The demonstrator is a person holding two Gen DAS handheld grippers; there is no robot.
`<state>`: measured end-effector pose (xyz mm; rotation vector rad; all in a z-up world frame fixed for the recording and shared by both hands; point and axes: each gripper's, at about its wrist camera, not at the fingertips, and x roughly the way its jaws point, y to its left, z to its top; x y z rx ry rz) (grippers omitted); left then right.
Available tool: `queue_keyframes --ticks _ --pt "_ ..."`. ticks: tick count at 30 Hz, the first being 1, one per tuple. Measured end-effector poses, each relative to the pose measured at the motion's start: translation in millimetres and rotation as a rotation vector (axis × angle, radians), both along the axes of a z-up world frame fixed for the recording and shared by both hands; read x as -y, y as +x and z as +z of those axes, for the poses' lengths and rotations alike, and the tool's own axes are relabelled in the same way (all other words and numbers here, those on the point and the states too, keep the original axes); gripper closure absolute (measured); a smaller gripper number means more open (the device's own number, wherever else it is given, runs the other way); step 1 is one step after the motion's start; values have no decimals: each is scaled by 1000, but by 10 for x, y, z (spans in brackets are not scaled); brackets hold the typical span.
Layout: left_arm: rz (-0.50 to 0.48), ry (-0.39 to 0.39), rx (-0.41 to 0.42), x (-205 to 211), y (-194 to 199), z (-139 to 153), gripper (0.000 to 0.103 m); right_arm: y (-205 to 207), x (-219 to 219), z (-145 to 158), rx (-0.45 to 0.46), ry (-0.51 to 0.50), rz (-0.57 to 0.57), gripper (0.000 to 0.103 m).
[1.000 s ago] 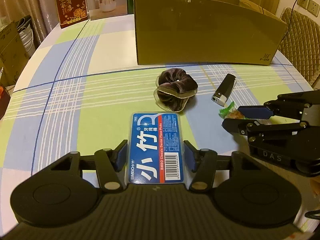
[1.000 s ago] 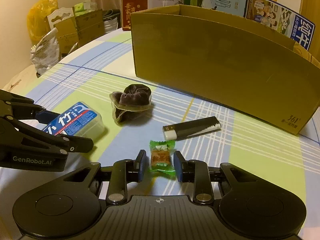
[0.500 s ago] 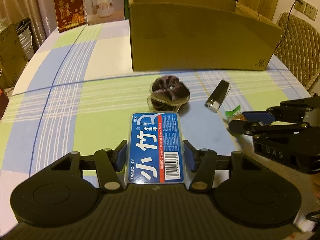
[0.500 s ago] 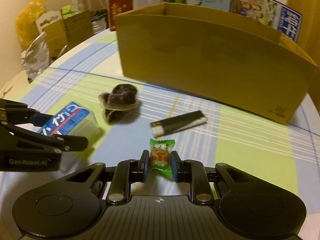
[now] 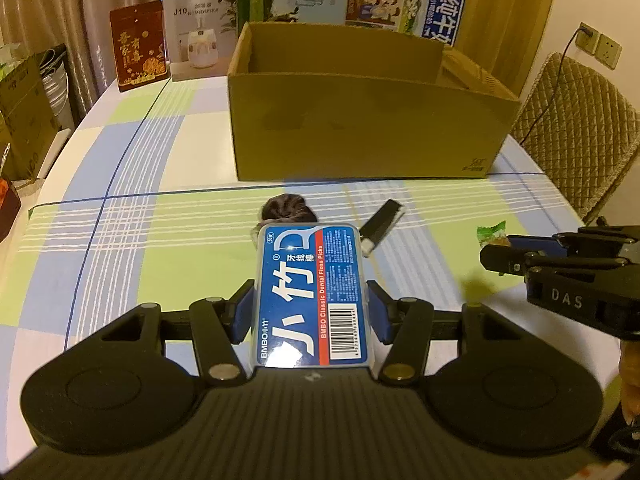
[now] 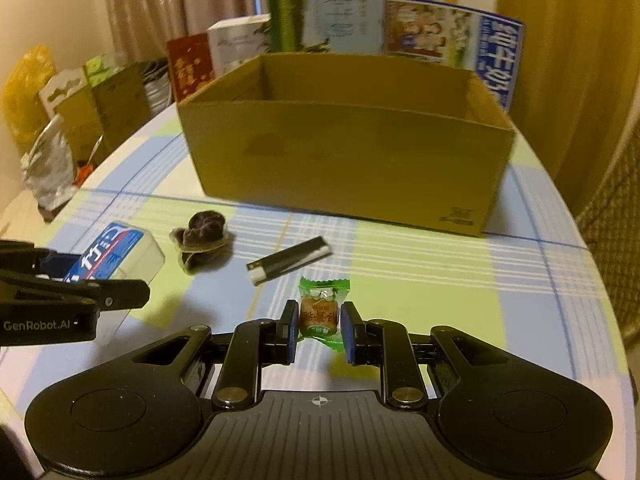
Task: Organize objects
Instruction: 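Lift the toothpick case with the left tool while the right tool lifts the candy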
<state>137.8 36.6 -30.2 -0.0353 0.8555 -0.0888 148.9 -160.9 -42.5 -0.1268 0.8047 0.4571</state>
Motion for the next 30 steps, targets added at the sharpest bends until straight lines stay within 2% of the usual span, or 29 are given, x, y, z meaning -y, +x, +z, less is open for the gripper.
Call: queue_keyframes --ticks 11,30 --pt "-26 -4 19 254 -208 235 51 -215 249 335 31 39 -32 84" --pt "-48 -1 49 356 -238 436 51 -291 414 454 44 45 -49 84"
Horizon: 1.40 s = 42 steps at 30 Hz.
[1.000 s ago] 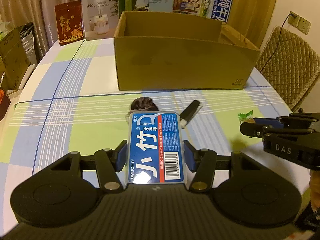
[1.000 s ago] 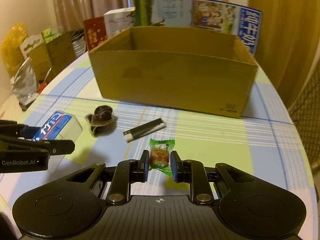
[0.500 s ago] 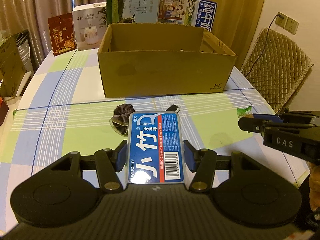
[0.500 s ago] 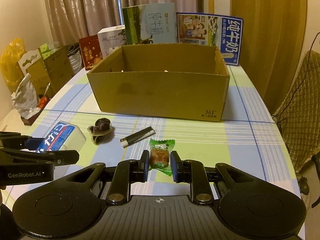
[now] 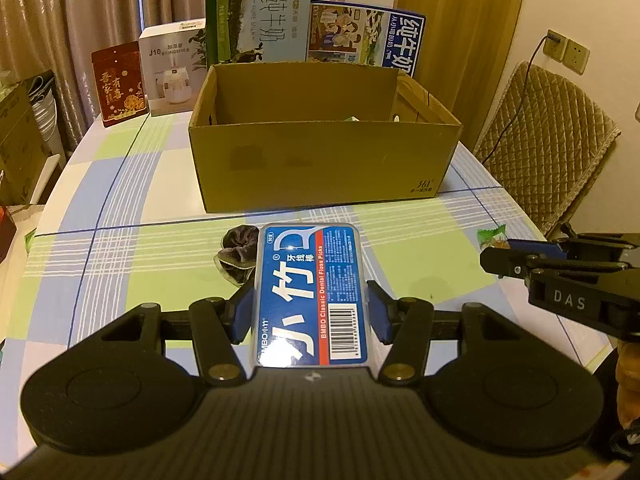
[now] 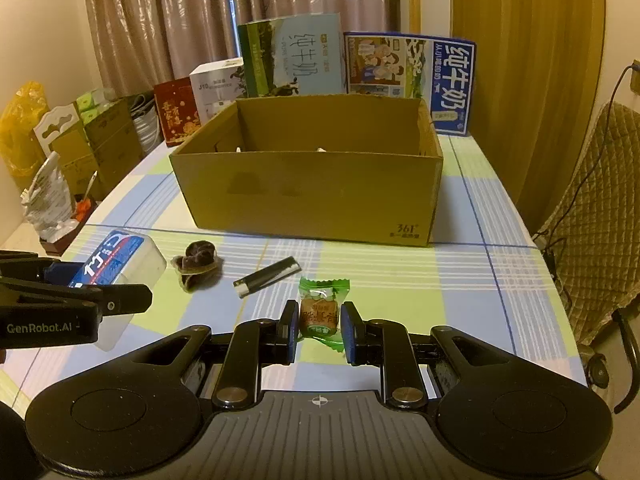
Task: Organize objects
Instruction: 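Lift the toothpick case with the left tool while the right tool lifts the candy, then carry the toothpick case with the left tool while the right tool carries the candy over the box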
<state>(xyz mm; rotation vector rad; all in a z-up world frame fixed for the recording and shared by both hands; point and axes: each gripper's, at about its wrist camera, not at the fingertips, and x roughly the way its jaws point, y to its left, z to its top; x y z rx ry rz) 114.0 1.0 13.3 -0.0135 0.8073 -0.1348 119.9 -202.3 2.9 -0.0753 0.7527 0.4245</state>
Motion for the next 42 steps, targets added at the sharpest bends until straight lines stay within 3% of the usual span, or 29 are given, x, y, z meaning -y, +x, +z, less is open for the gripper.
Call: queue_keyframes --ticks 7,13,27,34,42 --pt "-18 -15 13 17 75 46 51 49 31 55 1 9 -4 84" --pt "-43 -14 25 -9 369 203 51 272 105 274 29 25 -12 84" --pt "-46 -17 71 -197 1614 761 51 1554 77 891 63 86 -27 84" --pt "-48 -18 39 -182 2196 671 51 2157 -1 822 13 134 -44 84" --pt "-51 -30 5 -129 2623 383 51 2576 -49 533 -32 135 -59 84"
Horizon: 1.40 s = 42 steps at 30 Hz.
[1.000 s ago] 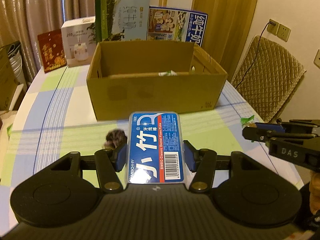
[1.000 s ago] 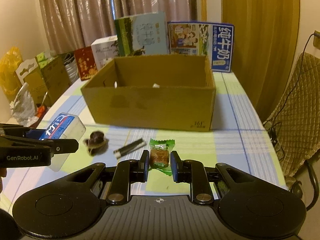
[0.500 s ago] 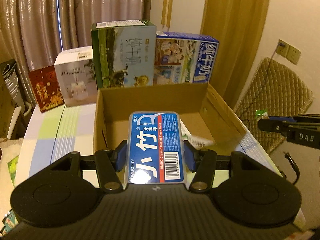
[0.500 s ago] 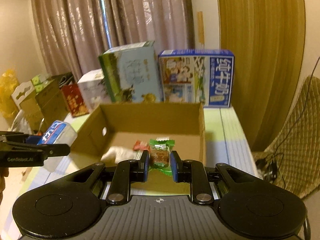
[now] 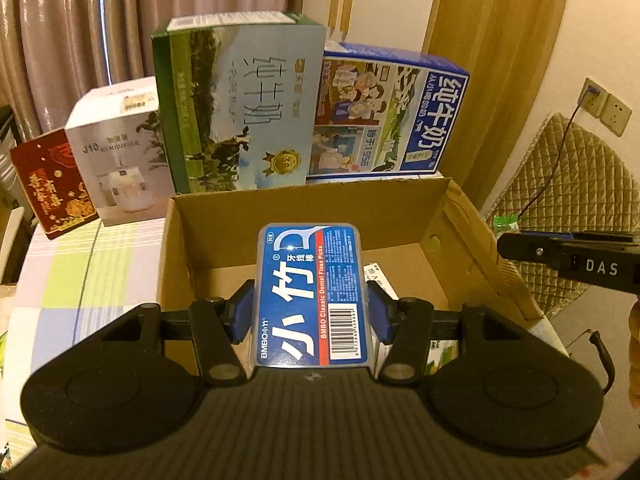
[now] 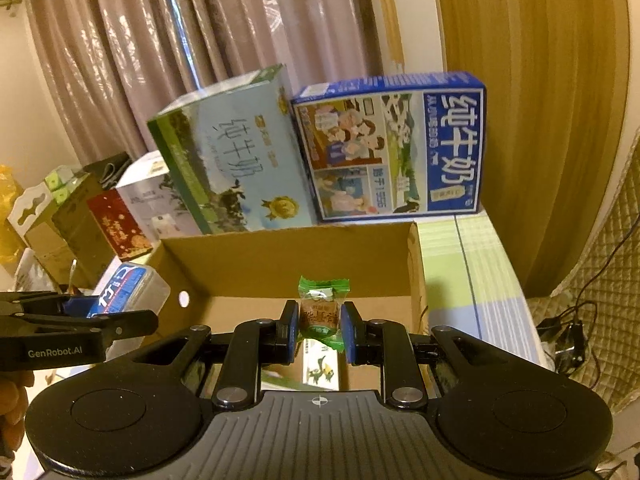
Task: Organize objects
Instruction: 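Open the left tool over the box while the right tool releases the candy inside, then move both tools back from the box toward the scrunchie and lighter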
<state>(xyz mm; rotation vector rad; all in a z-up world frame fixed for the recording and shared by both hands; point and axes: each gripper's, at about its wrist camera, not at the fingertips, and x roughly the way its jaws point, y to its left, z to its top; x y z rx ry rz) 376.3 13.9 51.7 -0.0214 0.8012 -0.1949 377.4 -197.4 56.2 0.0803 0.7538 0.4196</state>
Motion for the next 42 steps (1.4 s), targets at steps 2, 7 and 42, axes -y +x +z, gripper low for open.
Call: queue_keyframes --ticks 2,7,42 --pt "2 -2 -5 17 78 -65 51 65 5 -69 -6 0 -6 84" --pt "33 -9 -14 65 258 -218 42 234 59 -212 -5 65 -18 56" --pt "199 -24 52 -592 -2214 28 10 -2234 240 -182 -1 97 -36 5"
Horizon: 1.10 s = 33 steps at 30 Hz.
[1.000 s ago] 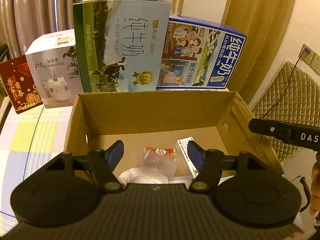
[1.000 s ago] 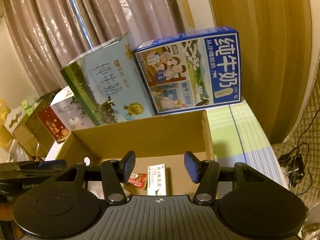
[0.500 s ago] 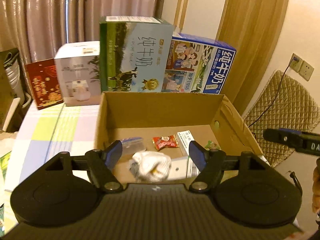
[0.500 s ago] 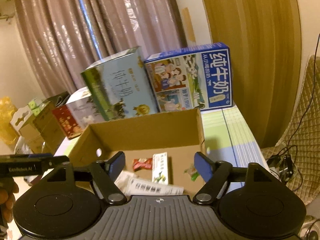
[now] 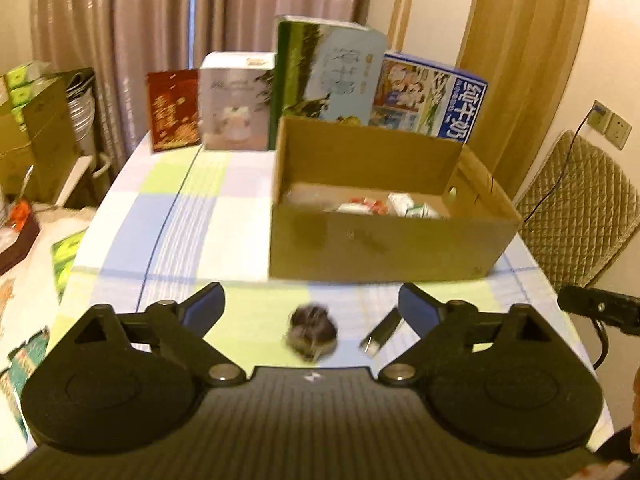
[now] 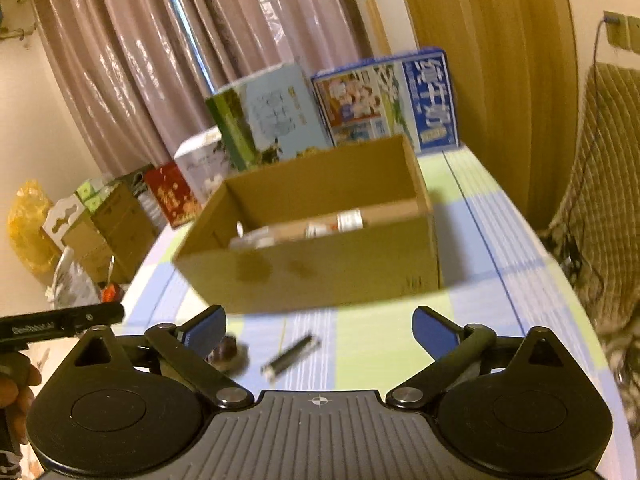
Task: Organize objects
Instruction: 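Move both tools back from the box toward the scrunchie and lighter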
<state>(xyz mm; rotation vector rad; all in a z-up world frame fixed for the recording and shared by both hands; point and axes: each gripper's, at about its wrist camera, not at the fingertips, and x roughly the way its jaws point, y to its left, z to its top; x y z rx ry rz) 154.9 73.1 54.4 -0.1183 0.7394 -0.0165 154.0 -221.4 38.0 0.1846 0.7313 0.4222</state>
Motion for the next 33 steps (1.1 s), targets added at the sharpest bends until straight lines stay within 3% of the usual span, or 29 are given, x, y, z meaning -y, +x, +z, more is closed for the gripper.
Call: queue_keyframes --ticks 7,12,33 --pt "37 20 -26 29 -465 -166 5 -402 21 -254 -48 -45 20 2" --pt "51 14 -49 69 -660 -266 2 -540 21 -274 -39 -65 40 2" --pt "63 3 -76 75 -854 -354 1 -627 25 -307 -24 -73 58 2"
